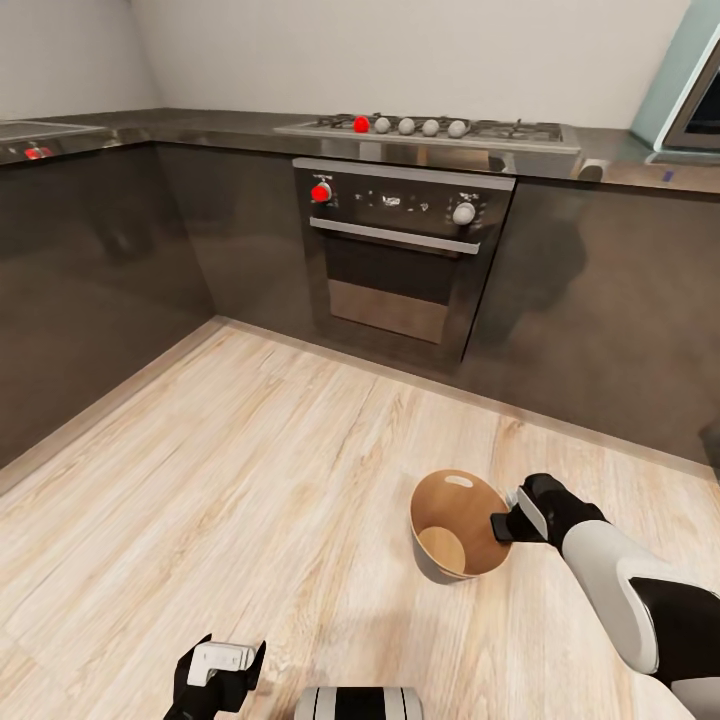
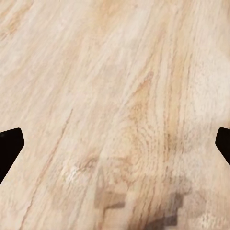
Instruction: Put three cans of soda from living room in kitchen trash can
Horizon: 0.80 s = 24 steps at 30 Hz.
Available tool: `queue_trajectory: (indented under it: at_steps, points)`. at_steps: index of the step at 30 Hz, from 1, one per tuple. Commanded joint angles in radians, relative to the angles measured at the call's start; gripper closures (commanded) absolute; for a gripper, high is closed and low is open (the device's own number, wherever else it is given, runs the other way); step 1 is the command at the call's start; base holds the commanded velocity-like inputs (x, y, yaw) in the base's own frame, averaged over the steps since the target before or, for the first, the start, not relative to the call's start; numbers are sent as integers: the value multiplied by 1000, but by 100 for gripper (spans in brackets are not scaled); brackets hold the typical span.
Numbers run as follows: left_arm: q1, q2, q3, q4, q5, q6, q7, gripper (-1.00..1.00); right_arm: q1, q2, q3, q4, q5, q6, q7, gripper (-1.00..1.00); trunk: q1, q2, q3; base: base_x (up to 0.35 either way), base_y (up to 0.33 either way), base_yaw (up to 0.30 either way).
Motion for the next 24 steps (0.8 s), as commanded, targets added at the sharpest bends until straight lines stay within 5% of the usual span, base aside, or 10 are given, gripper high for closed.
queue_trajectory:
  at_steps: [1, 7, 24]
  points:
    - [0, 0, 0, 0, 0, 0, 0, -100, 0, 0, -2, -1, -9, 0, 1, 100, 0, 0, 0, 0, 0, 0]
    - [0, 0, 1, 0, 0, 3, 0, -100, 0, 2, -2, -1, -9, 0, 0, 100, 0, 0, 0, 0, 0, 0]
    - [-4, -1, 3, 4, -6, 63, 0, -100, 0, 5, -6, -3, -19, 11, 28, 100, -8, 4, 66, 0, 0, 0]
